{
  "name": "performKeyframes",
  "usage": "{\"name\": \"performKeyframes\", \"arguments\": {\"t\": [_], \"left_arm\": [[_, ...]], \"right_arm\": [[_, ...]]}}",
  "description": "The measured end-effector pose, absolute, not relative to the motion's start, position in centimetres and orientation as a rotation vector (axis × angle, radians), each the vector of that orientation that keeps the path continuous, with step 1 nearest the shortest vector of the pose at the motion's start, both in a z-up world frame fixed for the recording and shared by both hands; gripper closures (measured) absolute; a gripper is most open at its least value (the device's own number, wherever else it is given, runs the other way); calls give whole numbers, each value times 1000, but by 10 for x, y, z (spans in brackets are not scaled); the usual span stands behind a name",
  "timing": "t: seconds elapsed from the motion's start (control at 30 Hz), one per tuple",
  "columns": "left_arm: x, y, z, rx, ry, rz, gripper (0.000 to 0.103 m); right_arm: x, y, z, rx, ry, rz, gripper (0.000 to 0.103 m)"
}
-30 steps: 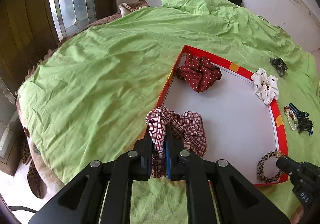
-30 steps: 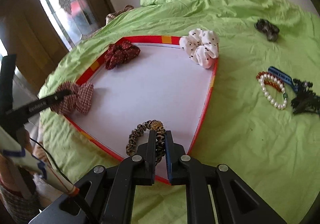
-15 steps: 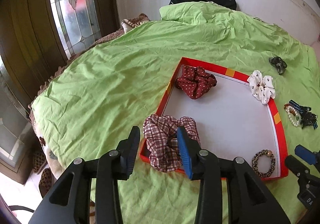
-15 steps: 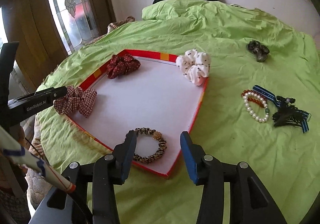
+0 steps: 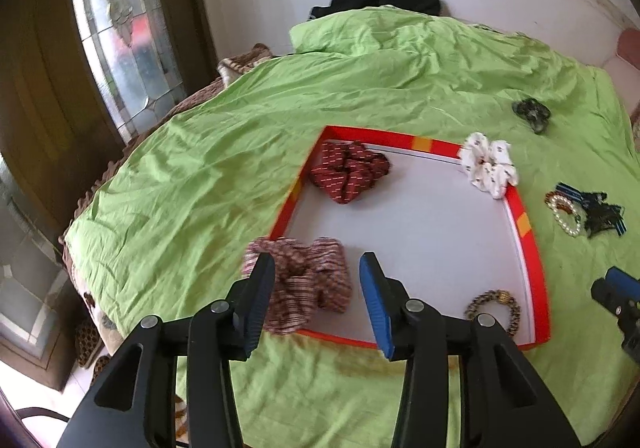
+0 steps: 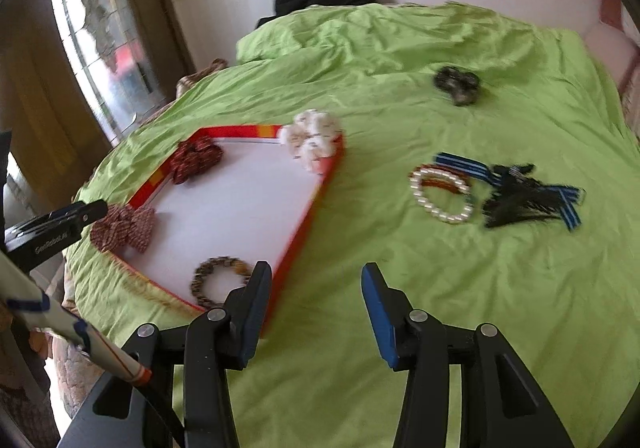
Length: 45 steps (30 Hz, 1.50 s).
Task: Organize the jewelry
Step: 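Move both grippers back to the bracelets and hair clips, then grasp the pearl bracelet with left gripper while right grasps black hair tie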
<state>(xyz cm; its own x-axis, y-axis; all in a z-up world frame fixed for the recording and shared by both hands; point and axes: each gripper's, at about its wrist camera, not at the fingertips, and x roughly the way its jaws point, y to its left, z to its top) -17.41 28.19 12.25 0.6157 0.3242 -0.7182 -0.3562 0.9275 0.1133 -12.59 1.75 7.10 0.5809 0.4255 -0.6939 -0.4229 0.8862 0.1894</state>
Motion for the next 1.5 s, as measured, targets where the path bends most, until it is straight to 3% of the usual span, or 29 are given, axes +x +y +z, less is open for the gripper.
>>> {"name": "performKeyframes", "arguments": {"t": [0.87, 1.17, 1.5], "left_arm": [[-84, 115, 122, 85, 937, -27, 53], [-6, 72, 75, -59, 1056, -166, 53], [42, 74, 29, -251, 1120, -206, 57]], "right_arm": [[-81, -203, 45, 281, 843, 140, 52], [-50, -217, 44, 387, 812, 236, 52], [8, -212, 33, 600, 844, 392, 51]]}}
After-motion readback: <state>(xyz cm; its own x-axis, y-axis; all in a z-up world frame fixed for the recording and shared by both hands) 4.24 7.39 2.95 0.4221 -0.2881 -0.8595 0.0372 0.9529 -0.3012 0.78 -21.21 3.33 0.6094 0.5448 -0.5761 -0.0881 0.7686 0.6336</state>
